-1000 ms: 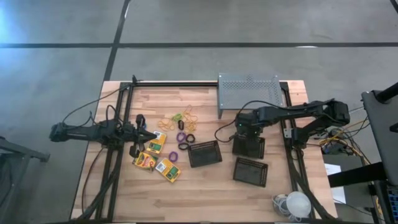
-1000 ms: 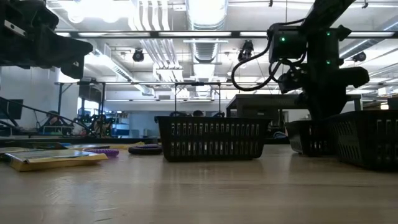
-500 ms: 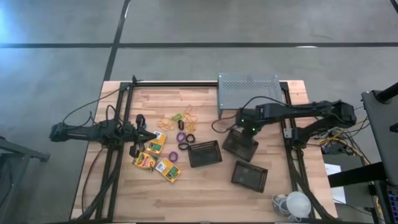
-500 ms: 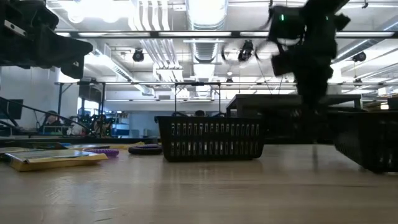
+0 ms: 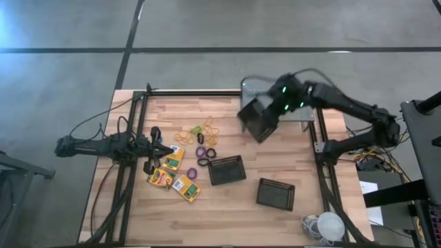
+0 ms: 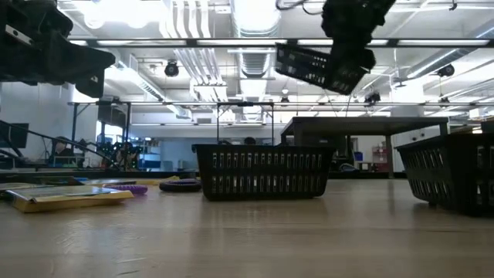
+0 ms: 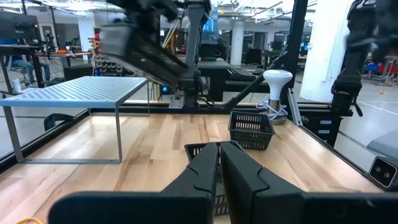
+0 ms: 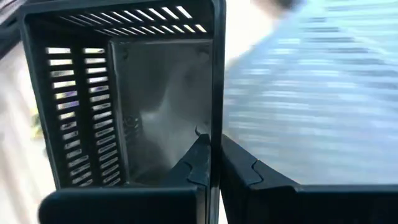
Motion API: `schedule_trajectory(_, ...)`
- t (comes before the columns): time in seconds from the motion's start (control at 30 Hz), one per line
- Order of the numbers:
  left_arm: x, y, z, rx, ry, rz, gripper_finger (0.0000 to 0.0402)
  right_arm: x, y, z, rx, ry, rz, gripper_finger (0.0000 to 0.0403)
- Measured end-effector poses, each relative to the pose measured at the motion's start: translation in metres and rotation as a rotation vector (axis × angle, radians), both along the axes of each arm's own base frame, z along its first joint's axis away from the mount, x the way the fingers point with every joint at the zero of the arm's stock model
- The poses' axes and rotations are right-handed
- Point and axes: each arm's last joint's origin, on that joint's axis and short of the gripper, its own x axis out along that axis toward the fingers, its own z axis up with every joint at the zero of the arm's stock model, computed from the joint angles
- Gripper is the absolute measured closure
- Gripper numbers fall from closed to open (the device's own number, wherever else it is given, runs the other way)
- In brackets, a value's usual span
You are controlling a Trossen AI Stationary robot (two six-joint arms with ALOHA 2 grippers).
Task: Pick & Place Office Desk Supplies
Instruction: Put the top right black basket on the shelf
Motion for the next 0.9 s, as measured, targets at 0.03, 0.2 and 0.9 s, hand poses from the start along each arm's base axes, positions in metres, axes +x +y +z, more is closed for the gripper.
schedule_trajectory(0.03, 0.0, 0.0, 0.0, 0.0, 0.0, 0.0, 0.0374, -0.008, -0.009, 0.004, 0.003, 0.018, -0.042, 0.039)
schedule_trajectory(0.2, 0.0, 0.0, 0.0, 0.0, 0.0, 0.0, 0.0374, -0.061, -0.049, 0.011, 0.06, 0.142, -0.267, 0.039)
schedule_trajectory(0.9, 0.0, 0.0, 0.0, 0.0, -0.001, 0.0, 0.0374, -0.093, -0.089, -0.01, 0.143, 0.318, -0.508, 0.039)
